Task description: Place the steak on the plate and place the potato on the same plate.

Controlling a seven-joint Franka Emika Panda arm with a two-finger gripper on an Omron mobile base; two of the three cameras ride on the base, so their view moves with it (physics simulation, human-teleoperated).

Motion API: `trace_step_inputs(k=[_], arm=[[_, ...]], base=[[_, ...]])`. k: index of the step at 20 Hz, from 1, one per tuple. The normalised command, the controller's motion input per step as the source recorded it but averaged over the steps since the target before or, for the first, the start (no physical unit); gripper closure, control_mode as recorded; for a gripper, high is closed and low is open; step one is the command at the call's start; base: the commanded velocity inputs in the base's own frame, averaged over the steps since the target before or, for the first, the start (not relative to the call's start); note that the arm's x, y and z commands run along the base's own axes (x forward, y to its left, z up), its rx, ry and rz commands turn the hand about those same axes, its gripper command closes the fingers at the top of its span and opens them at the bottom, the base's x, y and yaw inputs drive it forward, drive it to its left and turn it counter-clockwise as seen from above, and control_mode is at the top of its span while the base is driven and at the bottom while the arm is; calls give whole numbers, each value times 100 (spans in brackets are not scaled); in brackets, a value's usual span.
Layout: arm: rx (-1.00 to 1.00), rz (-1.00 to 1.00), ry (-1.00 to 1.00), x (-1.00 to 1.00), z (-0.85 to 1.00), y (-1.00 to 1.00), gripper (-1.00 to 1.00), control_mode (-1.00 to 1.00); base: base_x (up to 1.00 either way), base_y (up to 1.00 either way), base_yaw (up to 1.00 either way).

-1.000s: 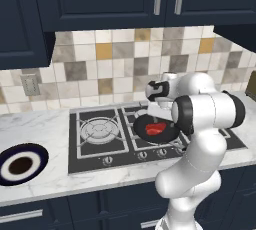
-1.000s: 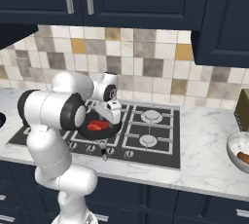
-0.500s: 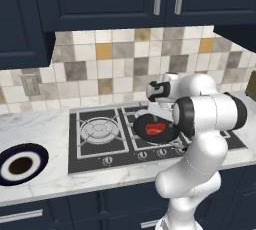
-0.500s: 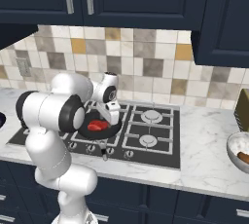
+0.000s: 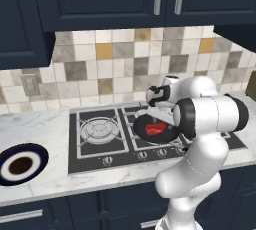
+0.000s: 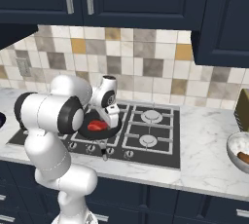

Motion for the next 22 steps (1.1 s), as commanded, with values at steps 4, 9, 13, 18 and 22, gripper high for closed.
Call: trace_step_inputs(k=[4,9,13,18,22], arm=[[0,0,-6,1,-19,0,-100,-100],[0,0,-8,2,-6,0,-100,-100],[0,0,-8,8,0,0,-100,-100],[0,-3,-3,5,-1,1,-100,-100],[0,-3,-2,4,-6,8,-100,-100]], base=[[0,0,0],[0,0,0],[0,0,0],[0,0,0],[0,0,0]])
